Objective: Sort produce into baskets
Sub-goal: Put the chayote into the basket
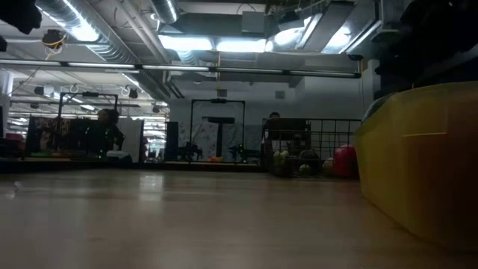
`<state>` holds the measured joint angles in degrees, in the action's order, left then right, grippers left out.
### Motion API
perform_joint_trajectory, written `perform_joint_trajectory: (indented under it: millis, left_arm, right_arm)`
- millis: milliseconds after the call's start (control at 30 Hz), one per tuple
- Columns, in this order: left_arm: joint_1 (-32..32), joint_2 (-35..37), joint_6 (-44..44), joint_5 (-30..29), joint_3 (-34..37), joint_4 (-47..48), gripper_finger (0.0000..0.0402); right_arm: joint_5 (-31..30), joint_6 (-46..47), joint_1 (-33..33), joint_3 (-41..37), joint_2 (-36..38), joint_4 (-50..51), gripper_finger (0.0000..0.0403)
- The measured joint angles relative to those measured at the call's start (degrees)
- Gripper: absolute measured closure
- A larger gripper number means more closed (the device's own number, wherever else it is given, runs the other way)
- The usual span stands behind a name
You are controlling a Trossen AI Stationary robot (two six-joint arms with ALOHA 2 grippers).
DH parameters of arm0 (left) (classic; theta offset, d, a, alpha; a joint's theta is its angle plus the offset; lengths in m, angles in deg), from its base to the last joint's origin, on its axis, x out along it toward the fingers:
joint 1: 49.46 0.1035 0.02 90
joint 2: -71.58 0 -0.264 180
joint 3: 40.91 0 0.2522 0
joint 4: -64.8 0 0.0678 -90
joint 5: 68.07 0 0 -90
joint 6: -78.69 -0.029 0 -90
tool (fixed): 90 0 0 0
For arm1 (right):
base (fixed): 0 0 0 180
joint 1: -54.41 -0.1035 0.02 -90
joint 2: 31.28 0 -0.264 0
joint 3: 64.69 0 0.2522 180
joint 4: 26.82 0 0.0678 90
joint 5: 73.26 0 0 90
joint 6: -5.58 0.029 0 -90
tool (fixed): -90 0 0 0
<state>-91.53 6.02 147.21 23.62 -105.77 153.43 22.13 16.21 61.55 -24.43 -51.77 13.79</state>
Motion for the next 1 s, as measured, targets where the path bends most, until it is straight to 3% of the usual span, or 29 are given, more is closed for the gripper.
perform_joint_trajectory:
  millis: [300,1000]
  left_arm:
    - [-1.9,0.0,-11.9,-0.9,2.9,0.1,0.0042]
    - [0.7,-3.8,-15.7,-2.1,9.6,-8.3,0.0043]
  right_arm:
    - [0.0,0.0,0.0,0.0,0.0,0.2,0.0134]
    - [0.0,0.0,0.0,0.0,0.0,0.3,0.0134]
